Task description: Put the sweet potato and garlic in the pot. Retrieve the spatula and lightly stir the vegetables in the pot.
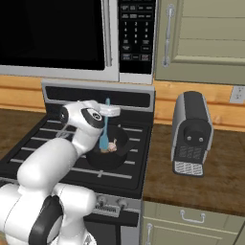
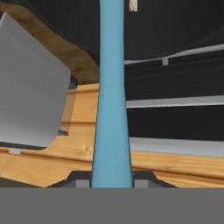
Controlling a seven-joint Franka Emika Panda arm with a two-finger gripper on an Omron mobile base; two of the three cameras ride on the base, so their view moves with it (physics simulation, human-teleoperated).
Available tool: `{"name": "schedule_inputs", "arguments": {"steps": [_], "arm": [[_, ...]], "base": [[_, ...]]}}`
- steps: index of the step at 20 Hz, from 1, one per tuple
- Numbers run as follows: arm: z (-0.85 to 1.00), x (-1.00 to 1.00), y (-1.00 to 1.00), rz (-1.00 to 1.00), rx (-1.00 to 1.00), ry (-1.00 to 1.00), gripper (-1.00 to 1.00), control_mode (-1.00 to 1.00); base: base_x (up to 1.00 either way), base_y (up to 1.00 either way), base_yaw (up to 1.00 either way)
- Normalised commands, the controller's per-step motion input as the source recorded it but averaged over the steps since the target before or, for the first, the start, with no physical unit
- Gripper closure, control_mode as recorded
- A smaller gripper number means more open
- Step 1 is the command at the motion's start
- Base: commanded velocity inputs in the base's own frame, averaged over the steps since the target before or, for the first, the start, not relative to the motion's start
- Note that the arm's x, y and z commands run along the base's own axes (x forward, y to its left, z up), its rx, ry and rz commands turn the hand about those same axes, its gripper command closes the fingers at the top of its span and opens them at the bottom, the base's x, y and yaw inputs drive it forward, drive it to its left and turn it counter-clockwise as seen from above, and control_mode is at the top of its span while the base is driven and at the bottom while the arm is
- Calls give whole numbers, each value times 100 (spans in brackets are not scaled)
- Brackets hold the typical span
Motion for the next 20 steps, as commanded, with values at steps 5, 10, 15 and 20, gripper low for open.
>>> {"name": "schedule_inputs", "arguments": {"steps": [5,10,15,20], "arm": [[-2,0,0,0,0,0,100,-100],[-33,11,13,0,-2,-10,100,-100],[-49,15,13,0,-1,-10,100,-100],[-34,0,2,0,0,-10,100,-100]], "base": [[0,0,0],[0,0,0],[0,0,0],[0,0,0]]}}
